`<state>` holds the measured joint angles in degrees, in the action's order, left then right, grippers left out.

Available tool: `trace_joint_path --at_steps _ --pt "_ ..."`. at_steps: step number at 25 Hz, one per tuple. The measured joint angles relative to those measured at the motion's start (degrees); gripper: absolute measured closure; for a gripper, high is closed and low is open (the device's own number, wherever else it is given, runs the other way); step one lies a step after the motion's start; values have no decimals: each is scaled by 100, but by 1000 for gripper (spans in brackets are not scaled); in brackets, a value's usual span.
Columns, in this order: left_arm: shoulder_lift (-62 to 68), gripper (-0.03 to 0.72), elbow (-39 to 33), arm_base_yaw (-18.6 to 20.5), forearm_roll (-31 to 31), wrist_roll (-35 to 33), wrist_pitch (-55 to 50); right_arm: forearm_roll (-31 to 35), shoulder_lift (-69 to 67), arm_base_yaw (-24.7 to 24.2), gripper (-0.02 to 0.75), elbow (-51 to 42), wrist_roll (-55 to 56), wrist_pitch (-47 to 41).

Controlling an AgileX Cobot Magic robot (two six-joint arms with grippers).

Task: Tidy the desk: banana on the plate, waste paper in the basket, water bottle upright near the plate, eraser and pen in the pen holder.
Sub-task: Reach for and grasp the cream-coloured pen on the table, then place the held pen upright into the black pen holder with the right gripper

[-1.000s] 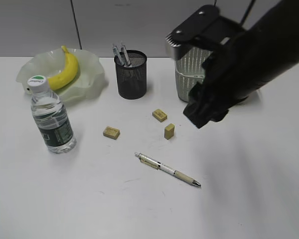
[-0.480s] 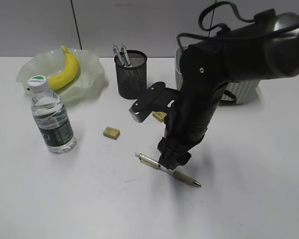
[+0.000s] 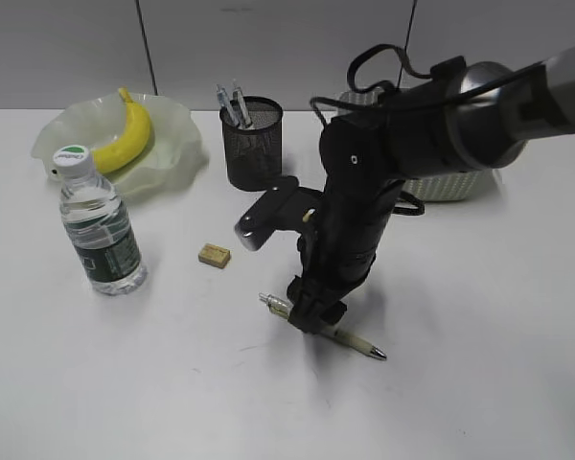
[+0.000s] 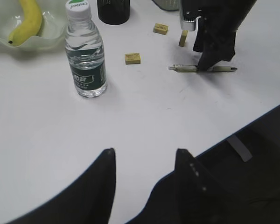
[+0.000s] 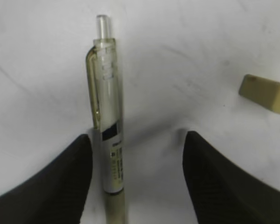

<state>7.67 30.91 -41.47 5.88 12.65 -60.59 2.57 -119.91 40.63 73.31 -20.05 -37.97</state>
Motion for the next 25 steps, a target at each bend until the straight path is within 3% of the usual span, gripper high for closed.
trace_joint_path --at_steps 7,9,11,12,20,25 --pt "0 375 0 0 5 0 0 -11 -185 11 318 82 -17 4" --pt "0 375 0 0 5 0 0 -17 -204 11 426 129 -17 -17" --pt "0 375 0 0 5 0 0 -44 -245 11 588 274 -17 -175" --pt "0 376 0 0 5 0 0 -50 -261 11 621 375 -17 -281" --pt "0 377 0 0 5 0 0 368 190 11 617 1437 -17 -268" --pt "0 377 0 0 5 0 0 392 592 -35 617 2010 70 651"
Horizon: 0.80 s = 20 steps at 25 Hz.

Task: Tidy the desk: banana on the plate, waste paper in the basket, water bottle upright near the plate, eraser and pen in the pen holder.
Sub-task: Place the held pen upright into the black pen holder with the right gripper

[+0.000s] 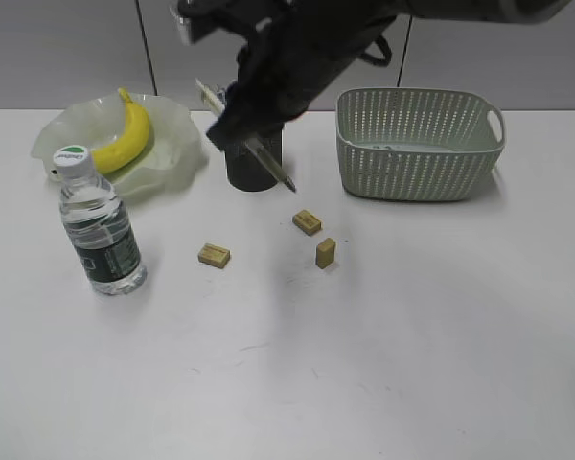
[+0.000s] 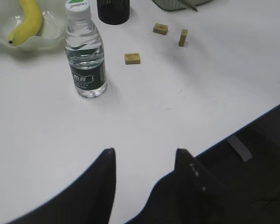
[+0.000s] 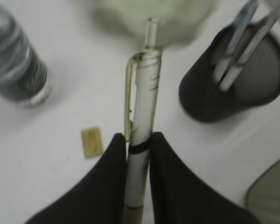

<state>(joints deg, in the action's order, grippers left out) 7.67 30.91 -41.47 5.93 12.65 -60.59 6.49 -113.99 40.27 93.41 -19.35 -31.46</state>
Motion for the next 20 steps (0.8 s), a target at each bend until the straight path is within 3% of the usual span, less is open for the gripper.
trace_joint_path --at_steps 11,20 --pt "0 377 0 0 17 0 0 81 -578 -463 617 100 409 3146" --pt "0 377 0 0 17 0 0 371 -1395 -534 617 100 516 4720"
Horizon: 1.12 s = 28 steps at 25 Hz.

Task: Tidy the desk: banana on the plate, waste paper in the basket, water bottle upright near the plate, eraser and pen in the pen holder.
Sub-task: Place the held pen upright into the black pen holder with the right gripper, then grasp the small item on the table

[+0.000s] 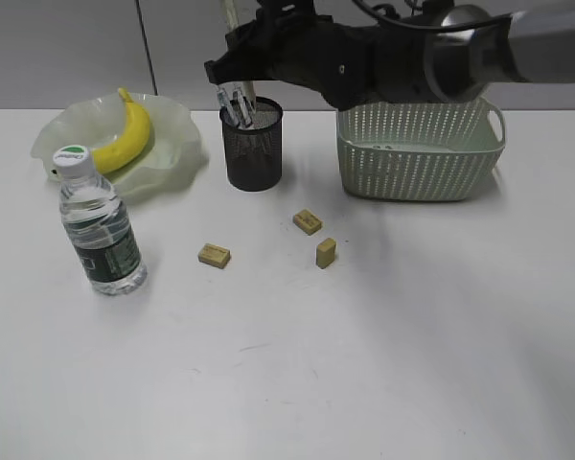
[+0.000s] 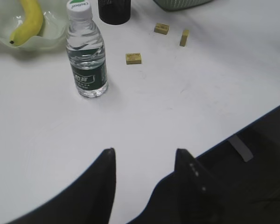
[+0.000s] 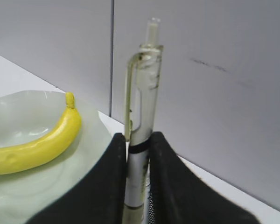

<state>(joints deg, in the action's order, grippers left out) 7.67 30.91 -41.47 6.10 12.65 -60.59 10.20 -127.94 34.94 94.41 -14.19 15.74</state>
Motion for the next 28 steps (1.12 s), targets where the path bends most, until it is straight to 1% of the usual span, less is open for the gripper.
trace_joint_path --at_steps 6,7,8,10,13,15,17,21,23,25,28 --pt "0 377 0 0 0 0 0 62 -345 -40 617 0 0 222" --pt "0 377 0 0 0 0 0 103 -386 -45 614 0 0 231" --pt "0 377 0 0 0 0 0 168 -430 -66 593 0 0 237" --pt "0 377 0 0 0 0 0 366 -495 -96 507 0 0 236" --pt "0 377 0 0 0 0 0 602 -514 -130 318 0 0 238" --pt "0 377 0 0 0 0 0 650 -487 -143 257 0 0 238" --pt "0 377 0 0 0 0 0 658 -376 -143 233 0 0 118" --pt "0 377 0 0 0 0 0 633 148 -143 220 0 -75 -790" --pt "0 377 0 0 0 0 0 428 474 -143 218 0 -116 -1537" --pt "0 377 0 0 0 0 0 59 761 -133 218 2 -145 -2364" --pt "0 377 0 0 0 0 0 -143 1171 -133 218 2 -145 -3649"
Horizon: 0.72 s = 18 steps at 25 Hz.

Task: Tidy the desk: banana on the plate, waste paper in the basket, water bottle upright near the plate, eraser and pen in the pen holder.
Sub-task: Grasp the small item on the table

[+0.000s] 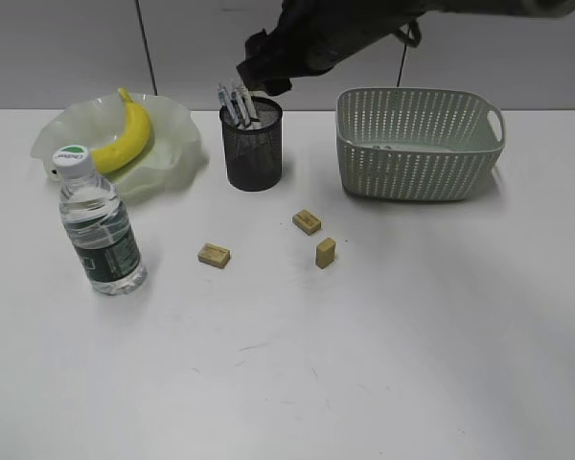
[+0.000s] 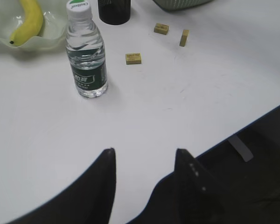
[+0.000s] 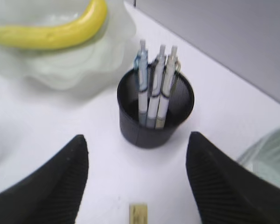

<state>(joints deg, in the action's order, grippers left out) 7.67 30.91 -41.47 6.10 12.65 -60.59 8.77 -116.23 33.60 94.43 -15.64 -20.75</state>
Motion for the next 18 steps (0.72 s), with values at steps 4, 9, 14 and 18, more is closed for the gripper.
trace_joint_path --at_steps 4,9,14,18 --pt "0 377 0 0 0 0 0 -173 457 0 217 11 195 -1520" --pt "0 377 0 0 27 -314 0 -554 974 0 217 -286 821 -2848" --pt "0 377 0 0 48 -387 6 -617 1985 0 217 -1302 916 -3132" --pt "0 377 0 0 48 -387 10 -652 3086 0 217 -2400 916 -3164"
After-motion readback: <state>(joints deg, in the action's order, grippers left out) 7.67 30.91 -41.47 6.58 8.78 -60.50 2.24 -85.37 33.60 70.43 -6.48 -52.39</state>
